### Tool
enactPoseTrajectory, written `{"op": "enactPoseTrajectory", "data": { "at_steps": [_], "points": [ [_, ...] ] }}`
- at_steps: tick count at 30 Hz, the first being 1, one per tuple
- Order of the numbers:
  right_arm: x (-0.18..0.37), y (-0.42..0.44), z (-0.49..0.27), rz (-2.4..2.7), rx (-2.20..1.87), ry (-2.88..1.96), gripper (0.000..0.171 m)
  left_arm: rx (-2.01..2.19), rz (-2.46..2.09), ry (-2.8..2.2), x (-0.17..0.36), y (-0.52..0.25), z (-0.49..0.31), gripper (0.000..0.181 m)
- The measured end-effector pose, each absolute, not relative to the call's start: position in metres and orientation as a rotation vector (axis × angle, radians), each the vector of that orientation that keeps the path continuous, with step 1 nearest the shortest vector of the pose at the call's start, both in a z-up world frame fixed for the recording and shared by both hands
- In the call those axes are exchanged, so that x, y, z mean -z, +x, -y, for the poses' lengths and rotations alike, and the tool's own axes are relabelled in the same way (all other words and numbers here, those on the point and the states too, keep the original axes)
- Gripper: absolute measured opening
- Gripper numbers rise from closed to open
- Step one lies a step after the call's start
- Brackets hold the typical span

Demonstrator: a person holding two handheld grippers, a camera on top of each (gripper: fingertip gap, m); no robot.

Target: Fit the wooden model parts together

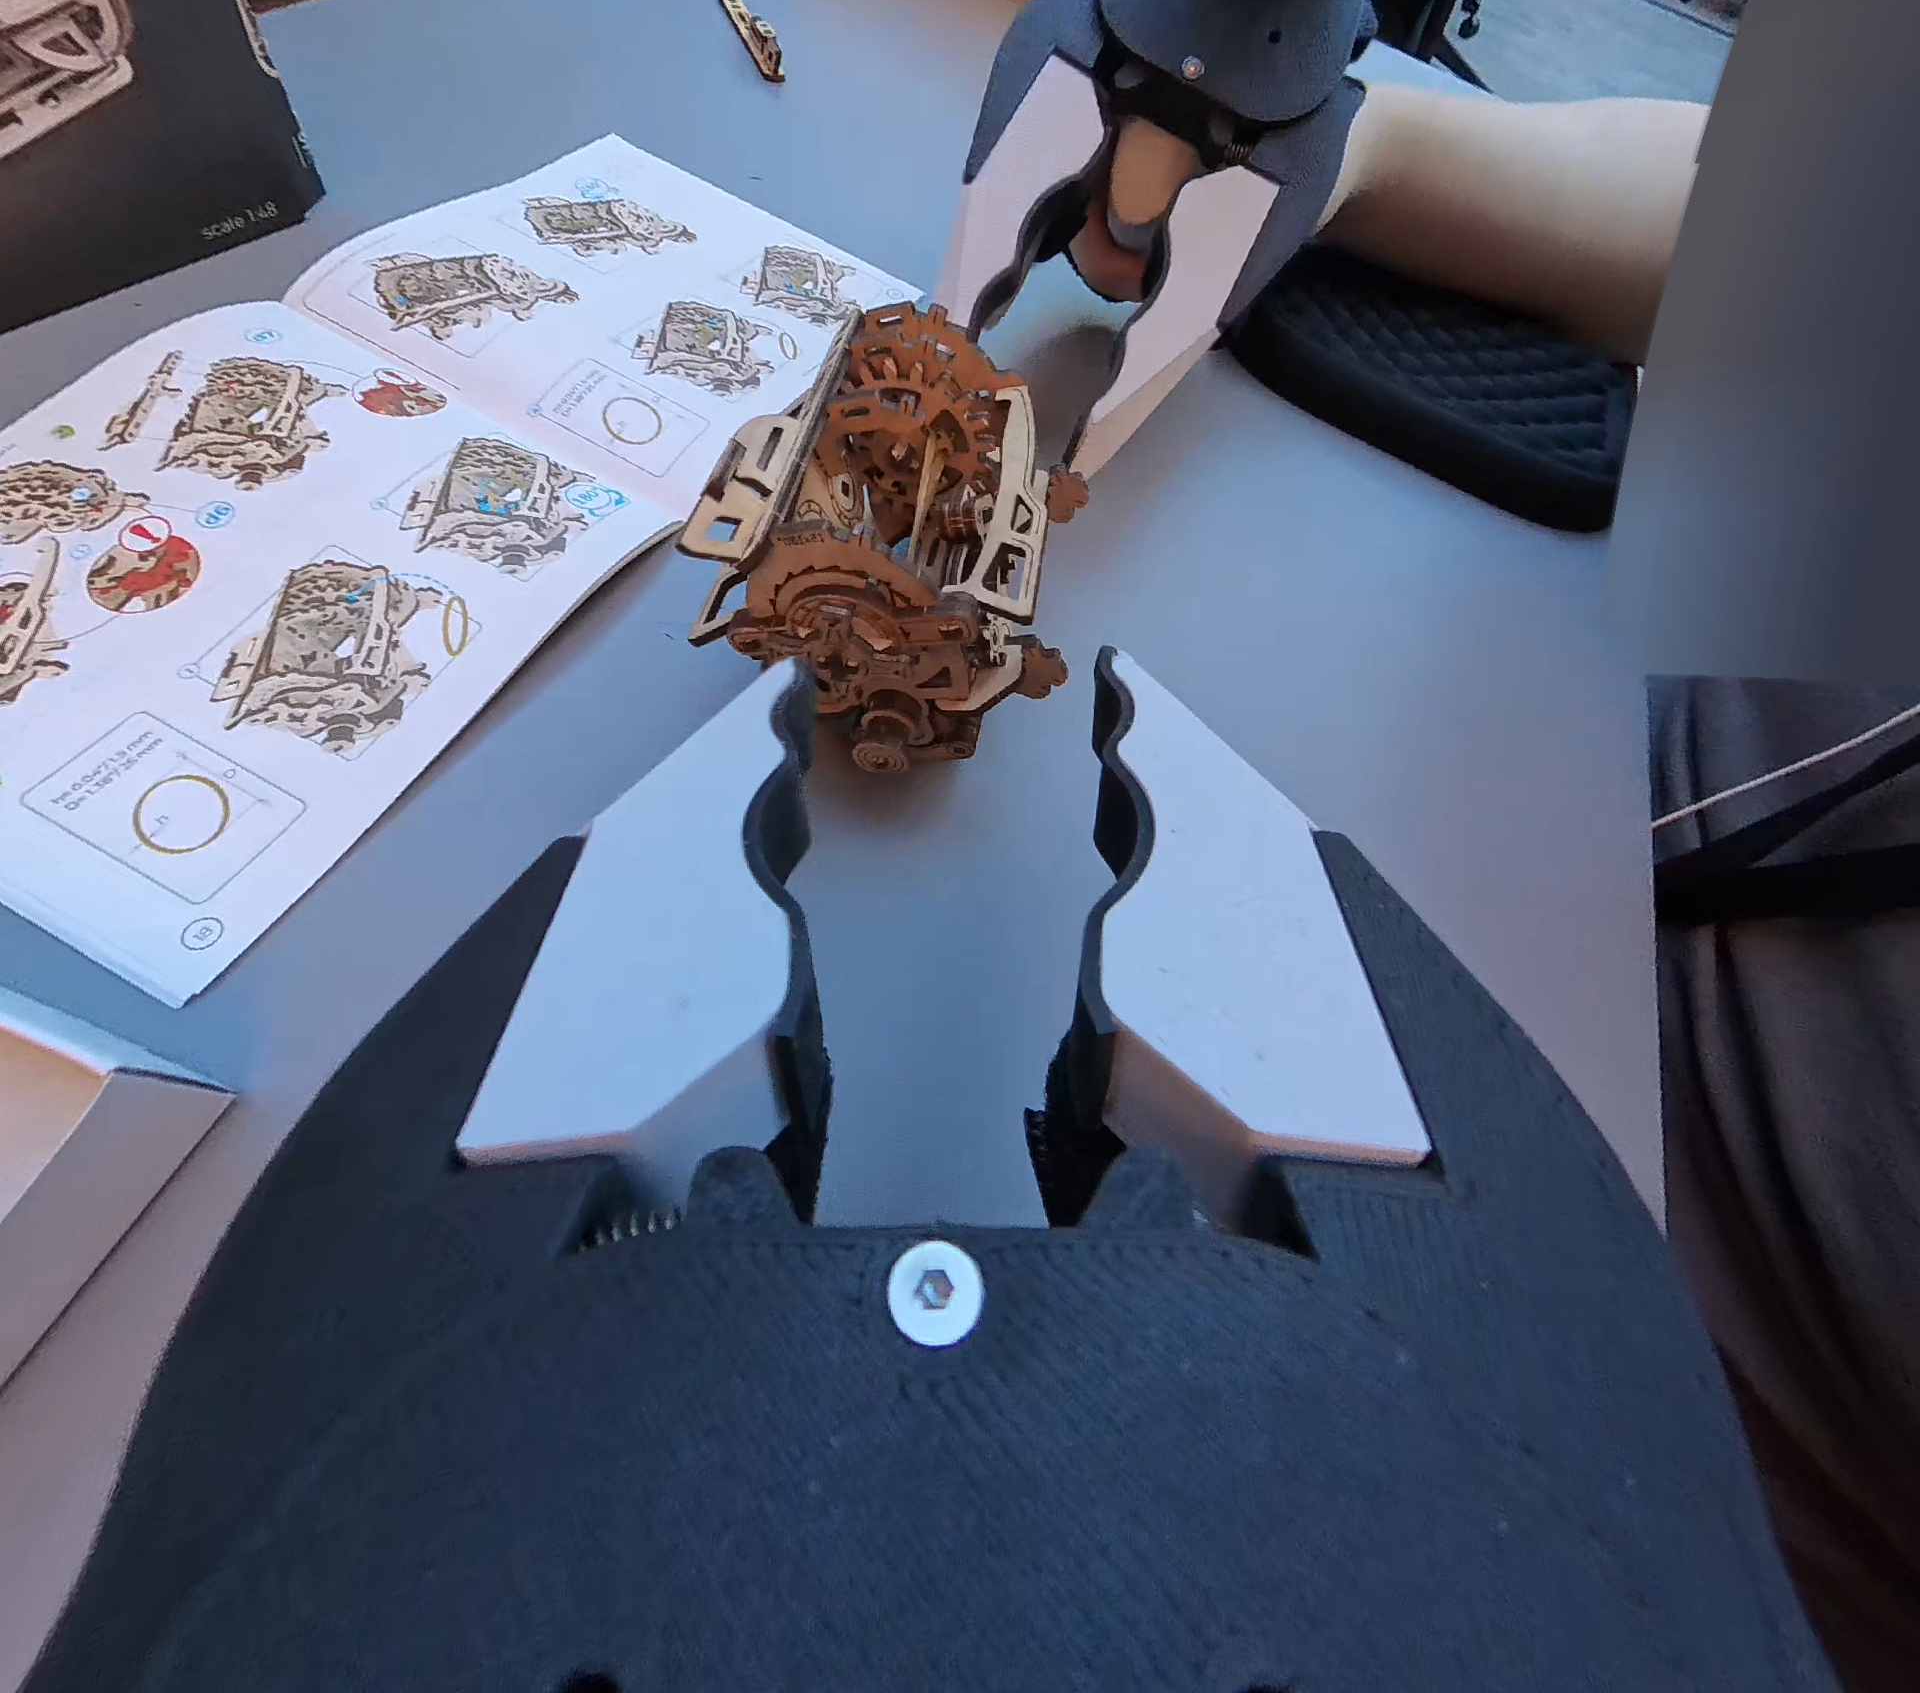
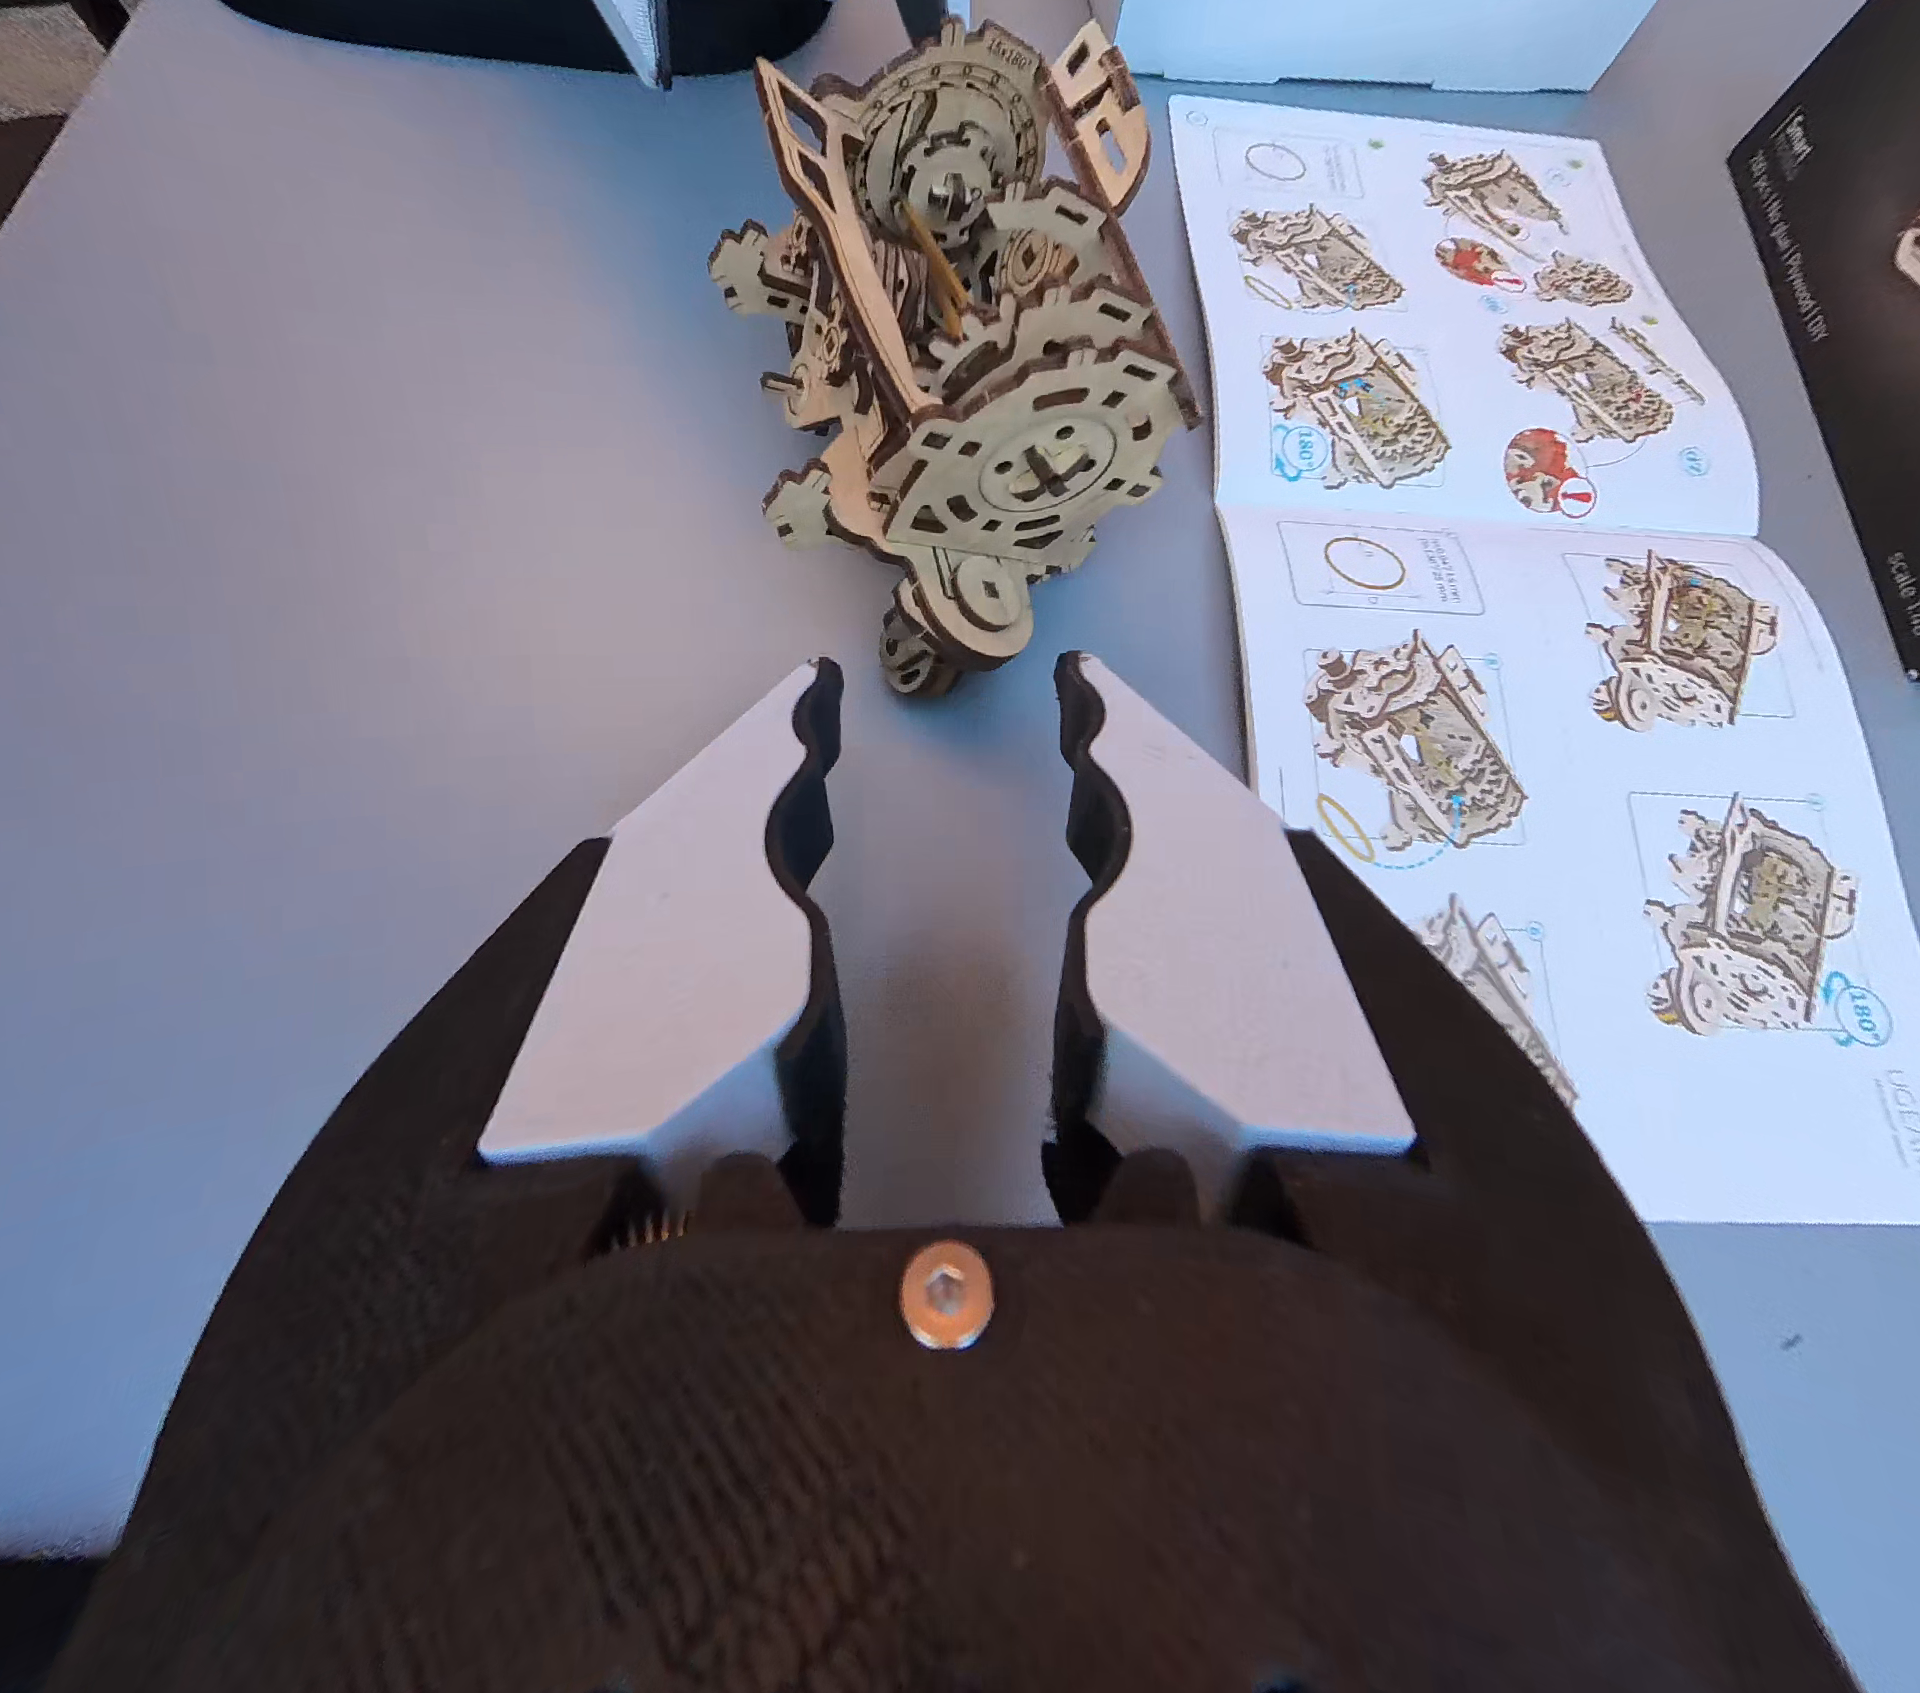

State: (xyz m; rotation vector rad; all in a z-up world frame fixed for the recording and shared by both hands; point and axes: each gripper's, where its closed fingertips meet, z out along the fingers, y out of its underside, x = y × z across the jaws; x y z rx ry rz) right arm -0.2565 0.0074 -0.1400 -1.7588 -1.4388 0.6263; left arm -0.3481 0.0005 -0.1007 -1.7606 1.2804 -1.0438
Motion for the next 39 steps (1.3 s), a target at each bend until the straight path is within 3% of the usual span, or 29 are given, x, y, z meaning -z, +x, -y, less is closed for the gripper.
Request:
{"op": "enactPoseTrajectory", "data": {
  "at_steps": [10, 24, 39],
  "points": [
    [0.150, -0.264, -0.003, 1.454, -0.769, -1.836, 0.027, 1.073, -1.285, -1.821, 0.106, -0.343, -0.006, 0.044],
    [0.110, -0.273, 0.002, 1.040, -1.453, -2.035, 0.016, 1.003, -1.216, -1.947, 0.118, -0.340, -0.029, 0.054],
    [0.092, -0.292, 0.009, 1.089, -1.363, -2.017, 0.008, 1.087, -1.199, -2.025, 0.127, -0.344, -0.025, 0.055]
  ]
}}
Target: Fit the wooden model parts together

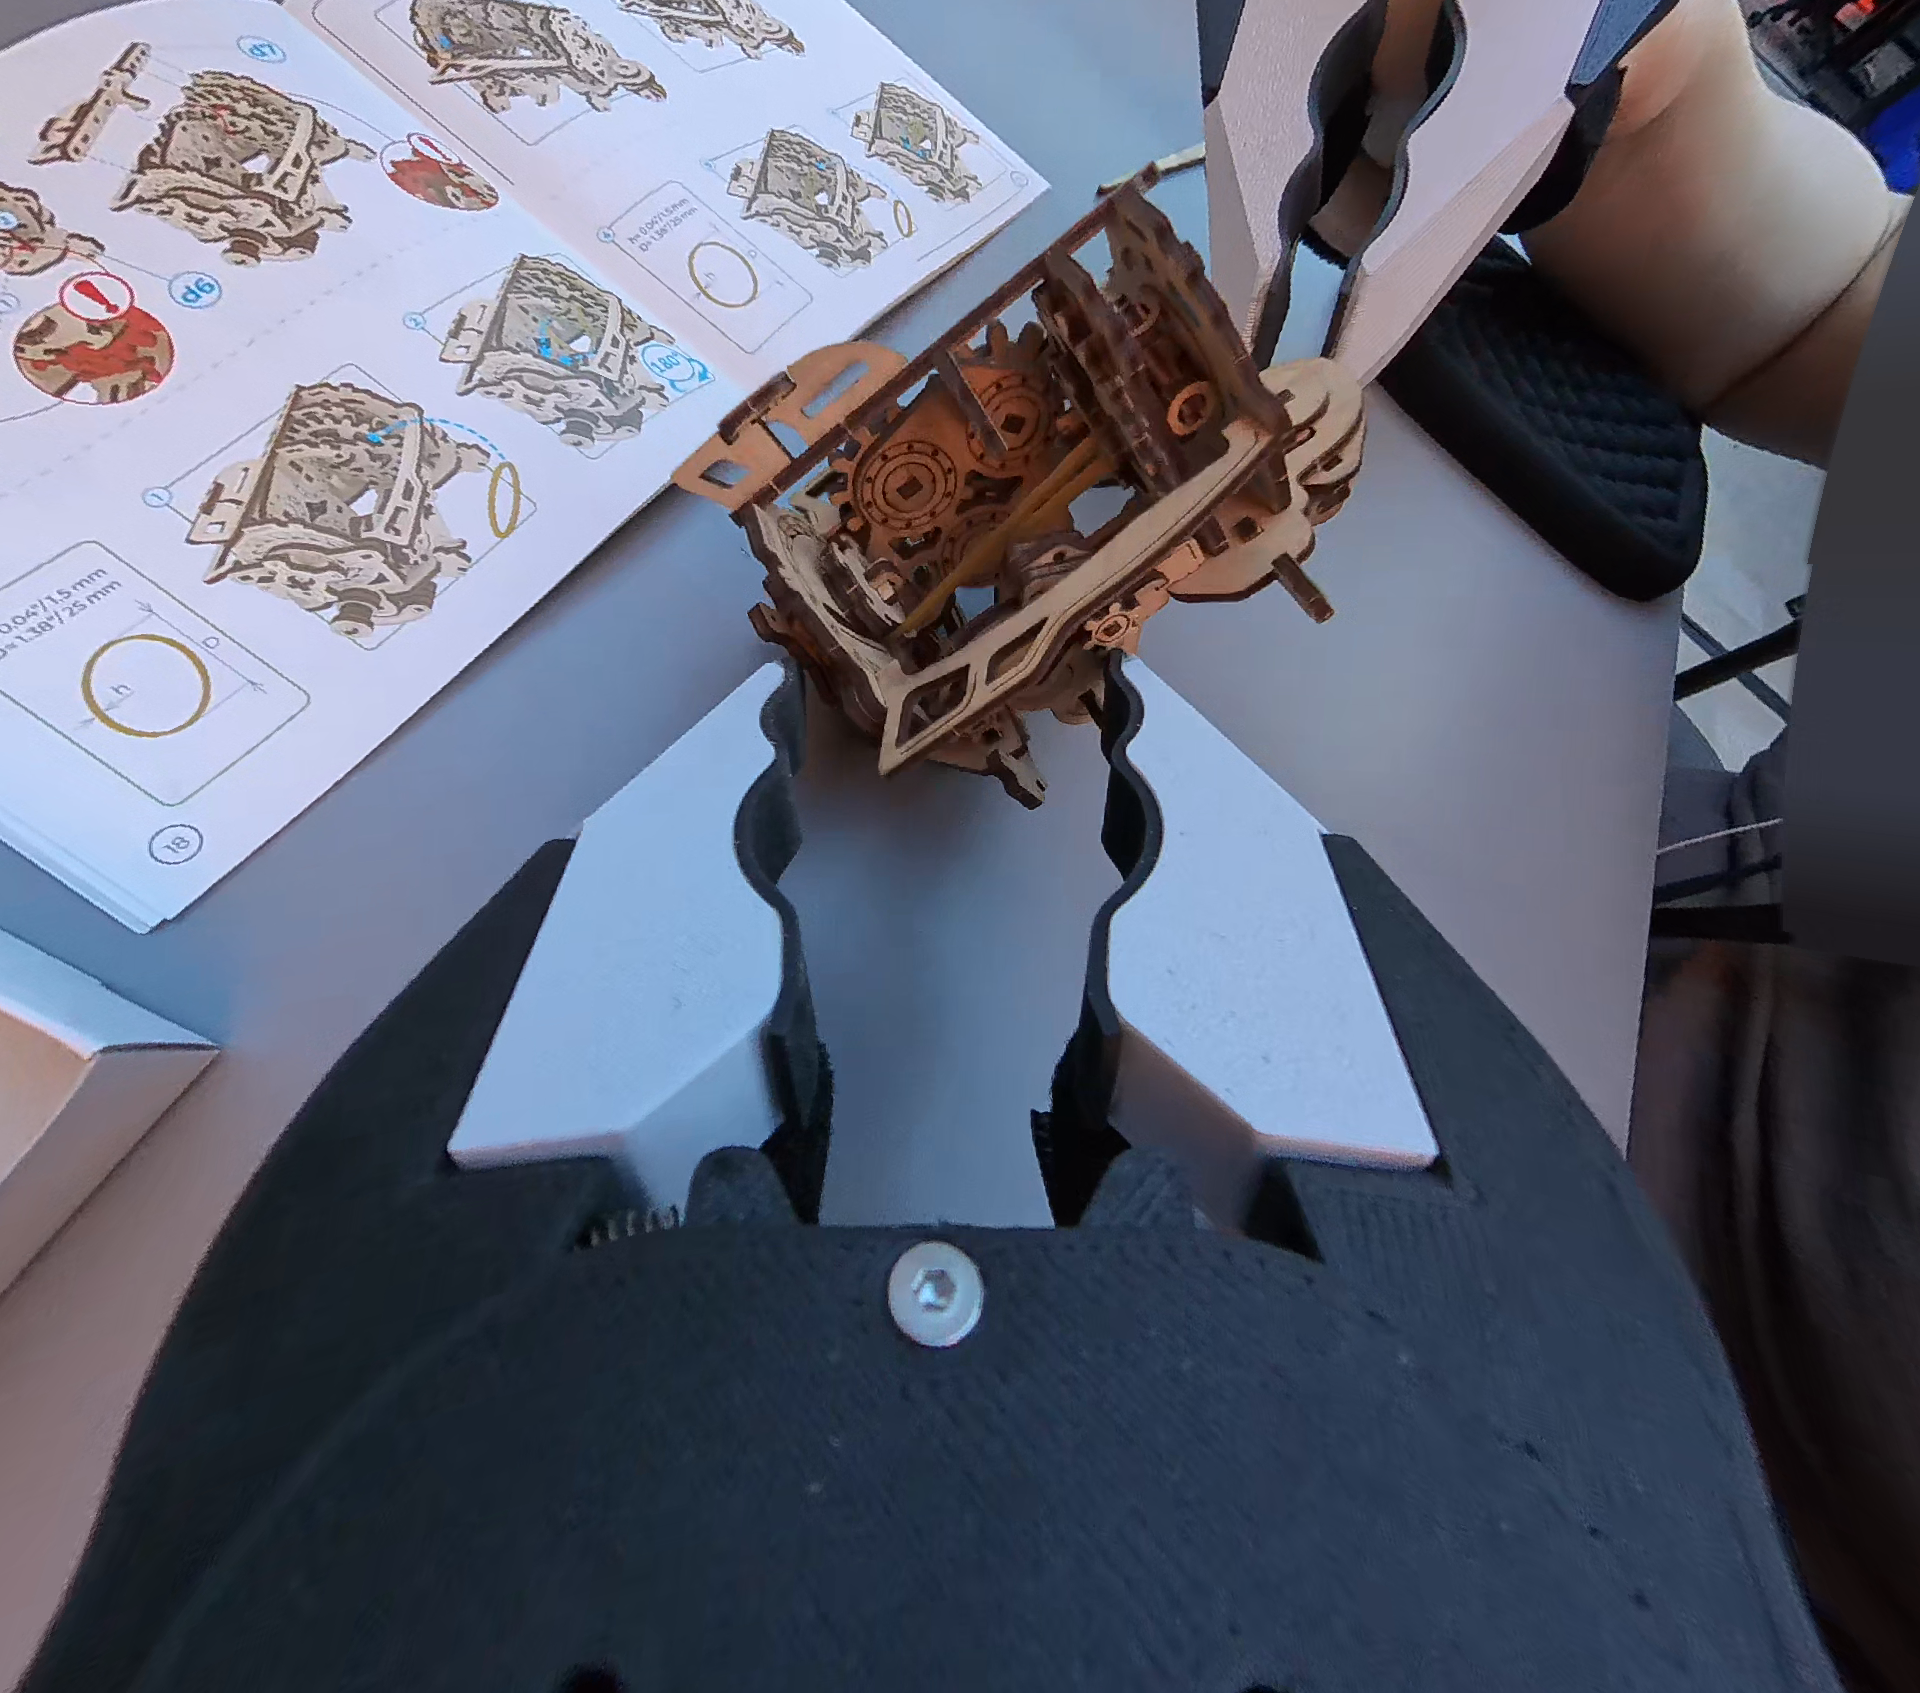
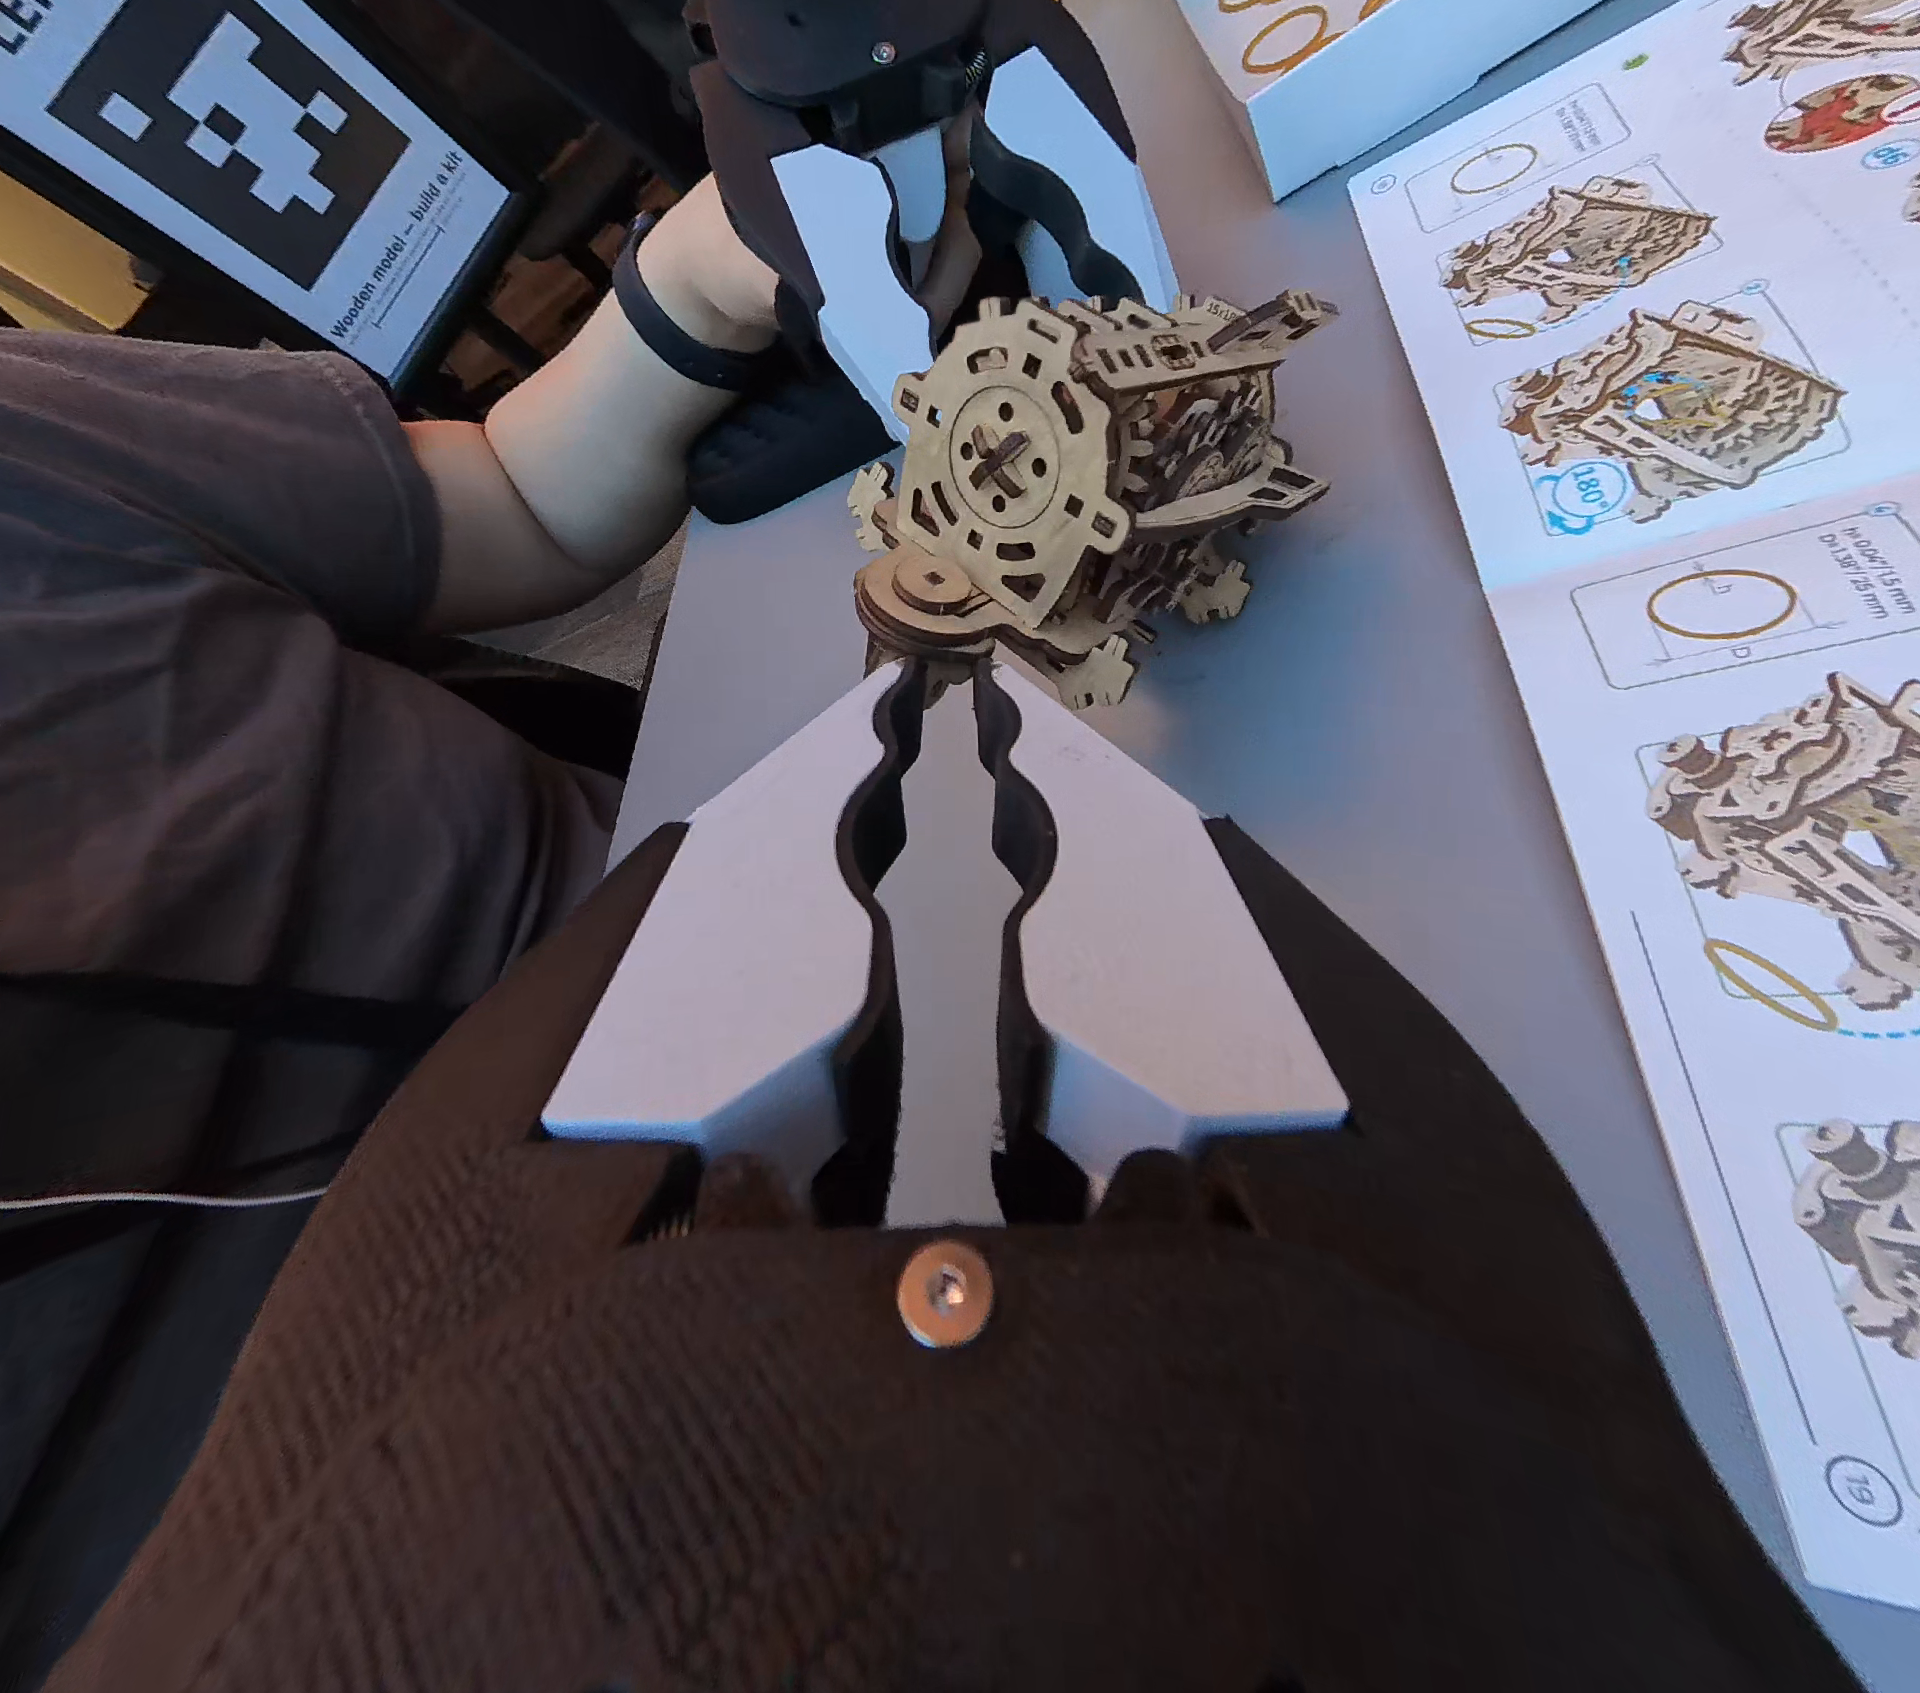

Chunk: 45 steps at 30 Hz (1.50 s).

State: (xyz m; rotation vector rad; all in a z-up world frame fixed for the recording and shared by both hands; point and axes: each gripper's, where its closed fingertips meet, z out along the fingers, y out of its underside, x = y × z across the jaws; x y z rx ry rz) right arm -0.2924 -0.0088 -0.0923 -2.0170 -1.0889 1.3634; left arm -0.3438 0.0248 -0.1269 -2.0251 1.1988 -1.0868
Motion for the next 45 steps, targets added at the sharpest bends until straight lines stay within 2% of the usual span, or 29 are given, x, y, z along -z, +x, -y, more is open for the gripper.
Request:
{"op": "enactPoseTrajectory", "data": {
  "at_steps": [16, 29, 31, 34, 37, 45],
  "points": [
    [0.081, -0.298, 0.015, 1.120, -1.343, -1.952, 0.010, 1.150, -1.275, -2.030, 0.130, -0.341, -0.014, 0.053],
    [0.118, -0.277, 0.041, 1.177, -1.340, -2.021, 0.015, 0.871, -1.460, -1.807, 0.125, -0.335, 0.004, 0.055],
    [0.126, -0.272, 0.040, 1.226, -1.285, -2.043, 0.015, 0.850, -1.470, -1.791, 0.125, -0.334, 0.007, 0.047],
    [0.136, -0.267, 0.039, 1.286, -1.200, -2.076, 0.017, 0.911, -1.475, -1.782, 0.121, -0.330, 0.015, 0.048],
    [0.143, -0.260, 0.038, 1.322, -1.104, -2.078, 0.017, 1.027, -1.559, -1.801, 0.126, -0.327, 0.033, 0.035],
    [0.135, -0.229, 0.016, 1.145, -0.831, -2.083, 0.023, 1.062, -1.620, -1.780, 0.126, -0.327, 0.044, 0.043]
  ]
}}
